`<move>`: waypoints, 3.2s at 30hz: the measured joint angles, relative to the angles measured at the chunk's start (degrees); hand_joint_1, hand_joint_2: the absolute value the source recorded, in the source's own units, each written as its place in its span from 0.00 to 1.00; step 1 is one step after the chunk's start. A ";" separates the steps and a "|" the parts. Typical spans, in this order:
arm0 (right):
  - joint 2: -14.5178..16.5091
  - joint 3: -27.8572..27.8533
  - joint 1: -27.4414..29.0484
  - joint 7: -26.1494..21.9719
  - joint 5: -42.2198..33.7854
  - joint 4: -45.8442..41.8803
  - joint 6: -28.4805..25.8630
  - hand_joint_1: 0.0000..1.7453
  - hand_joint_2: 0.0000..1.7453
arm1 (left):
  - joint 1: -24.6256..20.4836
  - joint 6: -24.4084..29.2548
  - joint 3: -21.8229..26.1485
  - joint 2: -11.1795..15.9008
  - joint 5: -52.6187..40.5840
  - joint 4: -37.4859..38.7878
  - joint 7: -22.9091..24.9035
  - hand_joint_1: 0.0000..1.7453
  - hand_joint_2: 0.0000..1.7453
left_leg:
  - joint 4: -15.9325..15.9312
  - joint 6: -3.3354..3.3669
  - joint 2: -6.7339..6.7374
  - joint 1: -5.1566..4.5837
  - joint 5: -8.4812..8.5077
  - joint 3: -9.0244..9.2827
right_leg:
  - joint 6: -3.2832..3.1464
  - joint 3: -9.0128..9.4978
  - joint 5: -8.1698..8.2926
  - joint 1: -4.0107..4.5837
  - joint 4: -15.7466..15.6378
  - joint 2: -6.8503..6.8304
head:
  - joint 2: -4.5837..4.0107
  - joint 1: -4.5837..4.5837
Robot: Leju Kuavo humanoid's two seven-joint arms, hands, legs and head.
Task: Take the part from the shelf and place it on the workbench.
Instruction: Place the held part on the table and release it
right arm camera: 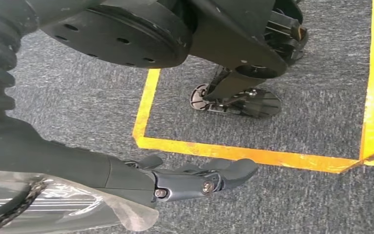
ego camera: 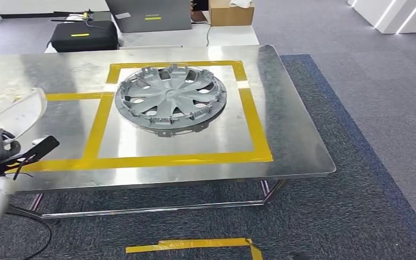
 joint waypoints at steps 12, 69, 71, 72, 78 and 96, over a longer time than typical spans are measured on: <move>0.22 0.00 -0.63 0.95 0.77 0.00 0.14 0.00 1.00 | -9.75 -1.17 -7.37 -2.95 -4.87 12.83 4.46 1.00 1.00 | 0.01 0.01 0.04 -0.01 0.01 0.00 | 0.02 -0.03 0.04 0.00 0.01 0.07 | 0.00 -0.01; 0.61 -0.79 0.01 0.05 2.06 0.00 -0.51 0.00 0.00 | -7.40 5.24 -4.64 0.18 -3.25 16.84 3.05 0.00 0.25 | -0.01 0.01 0.04 0.00 0.01 -0.02 | 0.00 -0.02 0.01 0.00 0.02 0.05 | 0.00 -0.01; 0.61 -0.79 0.03 0.03 2.08 0.00 -0.51 0.00 0.00 | -7.40 5.37 -4.62 0.18 -3.30 16.84 2.99 0.00 0.00 | -0.01 0.01 0.04 0.00 0.01 -0.01 | 0.00 -0.02 0.01 0.00 0.02 0.05 | 0.00 -0.01; 0.61 -0.79 0.05 0.00 2.09 0.00 -0.51 0.00 0.00 | -7.38 5.47 -4.62 0.16 -3.30 16.84 2.83 0.00 0.00 | -0.01 0.01 0.04 0.00 0.01 -0.01 | 0.00 -0.02 0.01 0.00 0.02 0.05 | 0.00 -0.01; 0.61 -0.85 0.21 -0.24 2.27 0.00 -0.54 0.00 0.00 | -6.74 7.07 -4.62 -0.49 -2.45 15.46 -0.23 0.00 0.00 | 0.00 0.01 0.04 0.00 0.01 -0.01 | 0.00 -0.03 0.01 0.00 0.02 0.06 | 0.00 -0.02; 1.39 -3.60 1.11 -1.00 2.04 0.00 -1.67 0.00 0.00 | 21.45 11.04 -16.37 -13.44 2.38 -32.59 -11.27 0.00 0.00 | 0.17 0.51 0.19 -0.53 -0.33 0.00 | 0.29 -0.05 -0.03 -0.56 -0.06 0.12 | 0.00 -0.03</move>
